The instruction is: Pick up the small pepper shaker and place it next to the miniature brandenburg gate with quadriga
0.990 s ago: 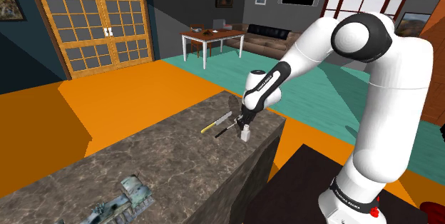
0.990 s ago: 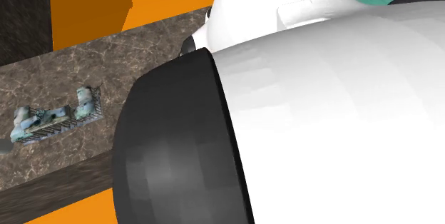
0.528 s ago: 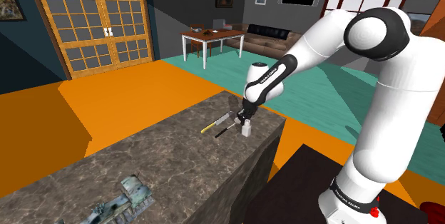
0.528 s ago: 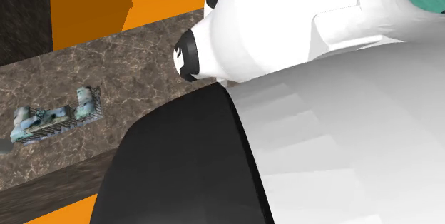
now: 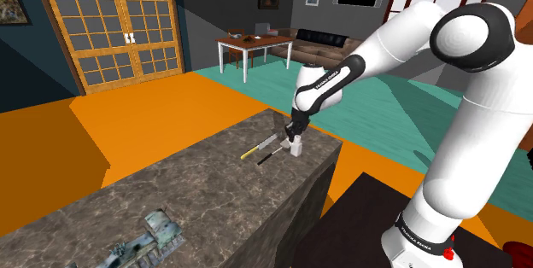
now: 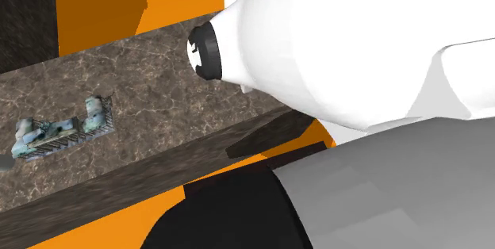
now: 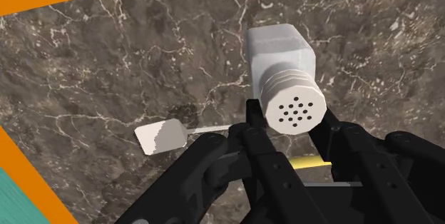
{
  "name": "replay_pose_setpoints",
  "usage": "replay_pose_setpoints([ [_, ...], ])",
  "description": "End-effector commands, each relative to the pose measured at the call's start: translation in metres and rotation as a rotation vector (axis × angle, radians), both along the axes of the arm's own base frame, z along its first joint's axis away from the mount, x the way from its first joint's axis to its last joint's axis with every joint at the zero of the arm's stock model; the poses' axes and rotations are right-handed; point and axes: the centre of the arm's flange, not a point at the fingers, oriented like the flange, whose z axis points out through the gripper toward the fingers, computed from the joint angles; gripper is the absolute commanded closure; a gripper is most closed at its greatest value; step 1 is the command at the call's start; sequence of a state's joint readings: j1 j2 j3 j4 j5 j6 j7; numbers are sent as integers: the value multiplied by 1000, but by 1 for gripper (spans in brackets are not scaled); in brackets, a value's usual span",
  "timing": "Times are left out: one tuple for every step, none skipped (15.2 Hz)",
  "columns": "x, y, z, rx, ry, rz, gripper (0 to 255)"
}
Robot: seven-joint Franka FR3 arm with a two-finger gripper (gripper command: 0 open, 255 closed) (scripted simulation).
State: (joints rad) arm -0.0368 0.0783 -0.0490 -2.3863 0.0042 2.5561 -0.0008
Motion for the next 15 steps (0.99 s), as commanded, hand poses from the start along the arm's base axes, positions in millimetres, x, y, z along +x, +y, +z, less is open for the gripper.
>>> replay_pose_setpoints([
  [0, 0, 10, 0, 0, 0, 255],
  [0, 0, 16, 0, 0, 0, 255],
  [0, 0, 21, 0, 0, 0, 255],
  [0, 0, 26, 0, 0, 0, 255],
  [0, 0, 32, 0, 0, 0, 255],
  [0, 0, 37, 0, 0, 0, 255],
  [0, 0, 42, 0, 0, 0, 255],
  [0, 0, 47, 0, 0, 0, 255],
  [0, 0, 53, 0, 0, 0, 255],
  [0, 0, 58, 0, 0, 0, 255],
  [0, 0, 63, 0, 0, 0, 255],
  [0, 0, 69, 0, 0, 0, 255],
  [0, 0, 74, 0, 0, 0, 255],
  [0, 0, 79, 0, 0, 0, 255],
  [0, 0, 84, 0, 0, 0, 255],
])
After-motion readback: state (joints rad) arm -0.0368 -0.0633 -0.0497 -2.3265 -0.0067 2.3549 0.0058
